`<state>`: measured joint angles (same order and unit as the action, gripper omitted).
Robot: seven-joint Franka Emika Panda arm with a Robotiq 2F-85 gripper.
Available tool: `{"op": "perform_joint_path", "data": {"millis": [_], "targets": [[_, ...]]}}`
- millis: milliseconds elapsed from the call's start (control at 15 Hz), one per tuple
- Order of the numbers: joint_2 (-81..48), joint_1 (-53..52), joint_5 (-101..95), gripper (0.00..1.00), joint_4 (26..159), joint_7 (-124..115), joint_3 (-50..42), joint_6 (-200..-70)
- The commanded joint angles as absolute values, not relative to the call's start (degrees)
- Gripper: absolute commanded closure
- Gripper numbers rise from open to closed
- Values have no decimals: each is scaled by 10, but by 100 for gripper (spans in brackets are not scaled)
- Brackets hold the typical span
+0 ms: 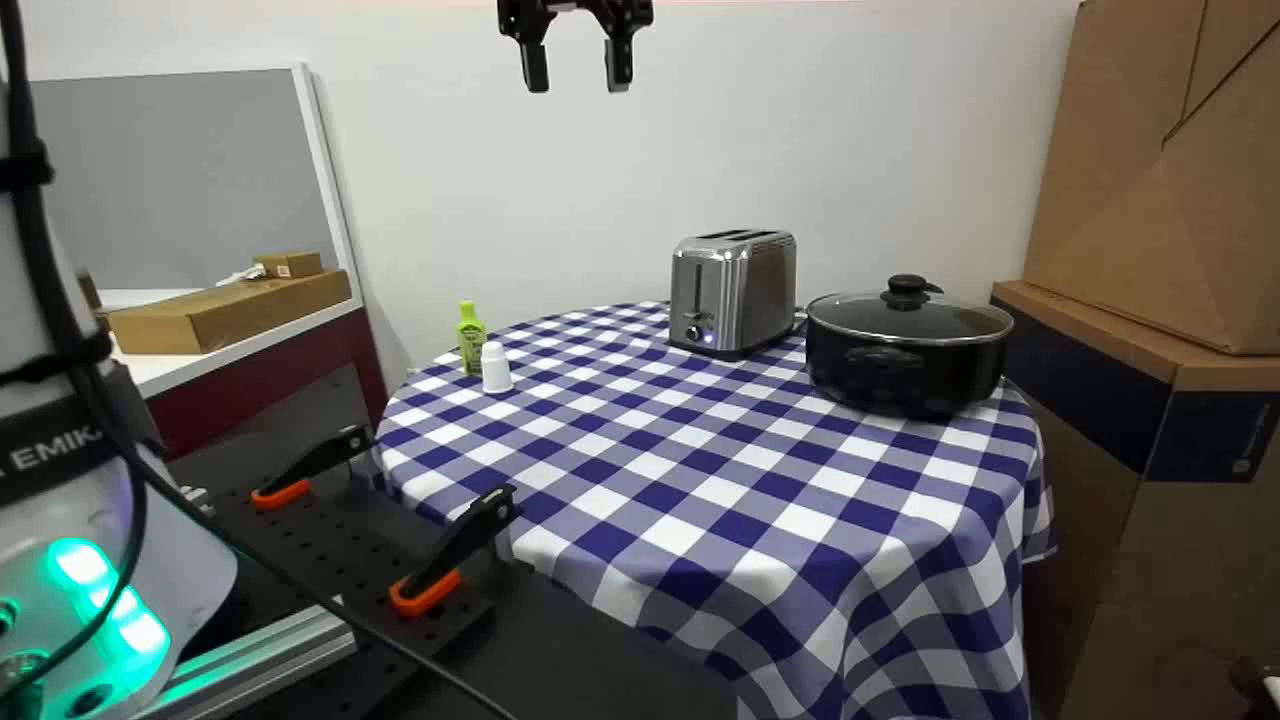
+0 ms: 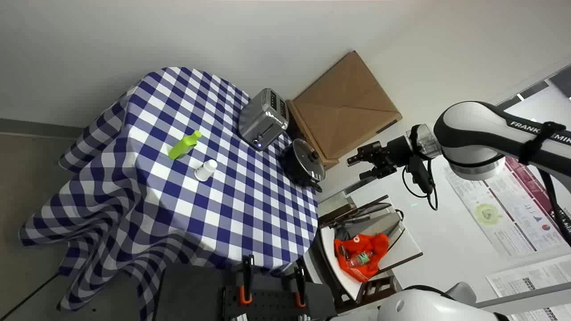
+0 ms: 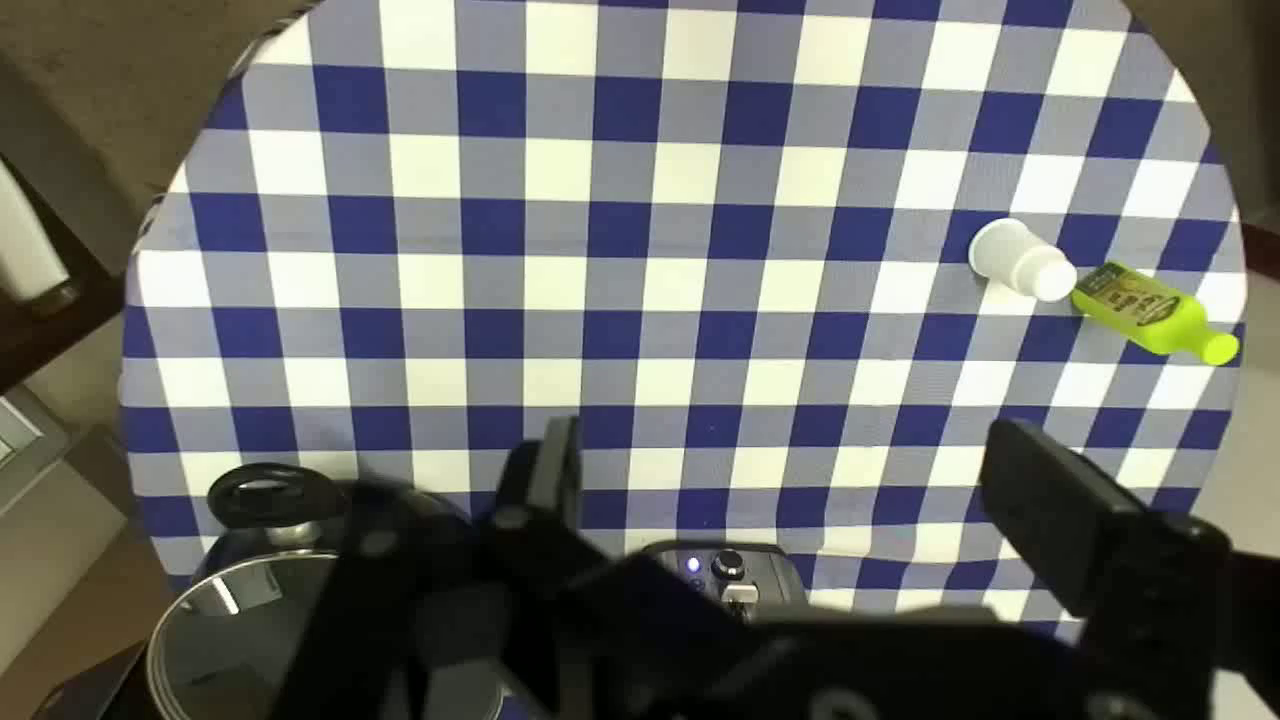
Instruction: Turn off the toaster
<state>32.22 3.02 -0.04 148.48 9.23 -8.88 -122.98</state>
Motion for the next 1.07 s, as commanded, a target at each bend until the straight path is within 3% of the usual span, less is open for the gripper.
{"op": "perform_joint_path", "data": {"millis": [0,400,467,600,1000], "targets": [[322,35,3,0,1484,95,-85,-1228],[273,68,-42,0,1484,7,-46,-1323],[246,72,-52,25,1471,-9,-40,-1347],[180,79,-74,32,1431,-33,-28,-1391],[-21,60,-91,78,1252,-1,-29,-1404]]}}
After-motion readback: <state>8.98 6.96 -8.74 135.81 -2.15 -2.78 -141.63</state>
